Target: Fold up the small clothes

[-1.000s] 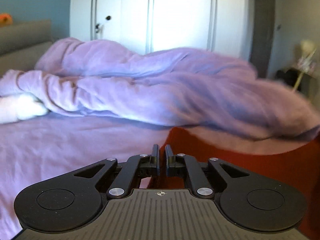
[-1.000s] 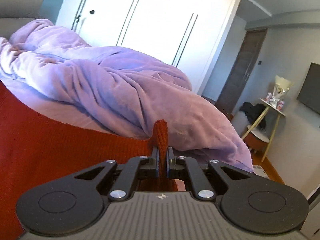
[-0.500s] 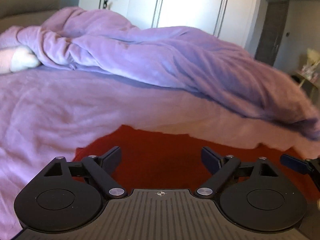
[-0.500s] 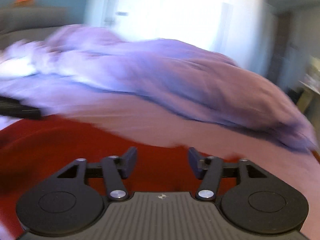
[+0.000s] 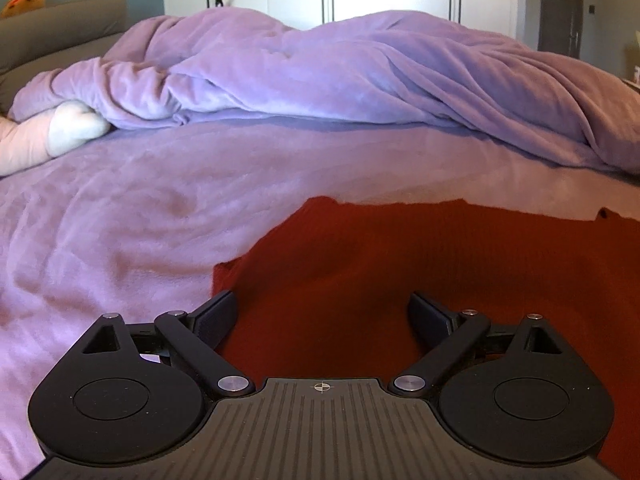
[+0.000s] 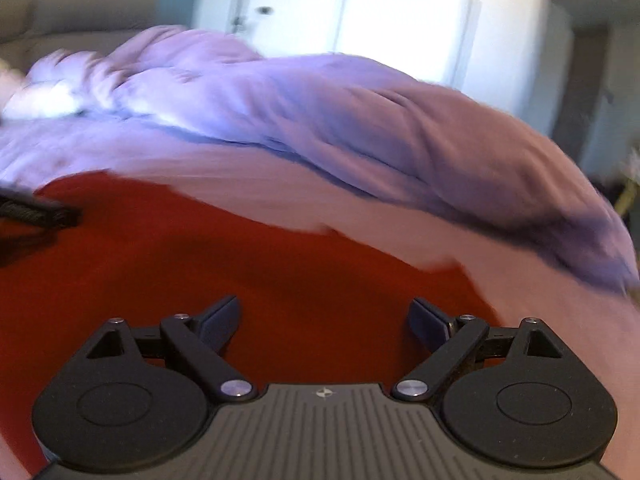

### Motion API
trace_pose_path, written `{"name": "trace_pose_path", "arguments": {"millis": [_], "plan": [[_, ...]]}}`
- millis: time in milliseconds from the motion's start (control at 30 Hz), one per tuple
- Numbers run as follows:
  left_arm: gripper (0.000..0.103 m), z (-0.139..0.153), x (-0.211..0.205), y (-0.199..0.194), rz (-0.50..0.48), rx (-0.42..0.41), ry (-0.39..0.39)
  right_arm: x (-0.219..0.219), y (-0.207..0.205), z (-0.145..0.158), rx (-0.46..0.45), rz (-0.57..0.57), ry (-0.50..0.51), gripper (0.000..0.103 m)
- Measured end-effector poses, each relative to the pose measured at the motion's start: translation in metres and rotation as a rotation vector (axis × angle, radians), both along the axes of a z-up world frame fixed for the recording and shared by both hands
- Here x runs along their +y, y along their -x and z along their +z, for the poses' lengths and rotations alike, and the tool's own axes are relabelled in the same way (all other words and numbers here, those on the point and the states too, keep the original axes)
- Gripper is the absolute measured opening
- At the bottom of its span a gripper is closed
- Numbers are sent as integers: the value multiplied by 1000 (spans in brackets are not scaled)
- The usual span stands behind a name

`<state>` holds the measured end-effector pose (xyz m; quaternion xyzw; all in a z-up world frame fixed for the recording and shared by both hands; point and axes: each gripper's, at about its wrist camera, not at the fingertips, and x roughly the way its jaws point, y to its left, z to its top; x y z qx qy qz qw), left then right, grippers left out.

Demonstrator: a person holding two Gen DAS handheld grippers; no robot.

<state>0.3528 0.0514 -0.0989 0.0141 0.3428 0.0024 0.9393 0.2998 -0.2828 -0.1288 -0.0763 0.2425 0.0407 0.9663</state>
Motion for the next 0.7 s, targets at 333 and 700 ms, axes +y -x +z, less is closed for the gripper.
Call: {"name": "trace_pose_path", "arguments": {"millis": [333, 700], "plan": [[100, 15, 19, 34, 51, 64, -14, -77, 69, 28, 30, -370, -63, 65], [101, 25, 35, 62, 3, 80, -122, 7, 91, 8, 122, -126, 62, 8]]}}
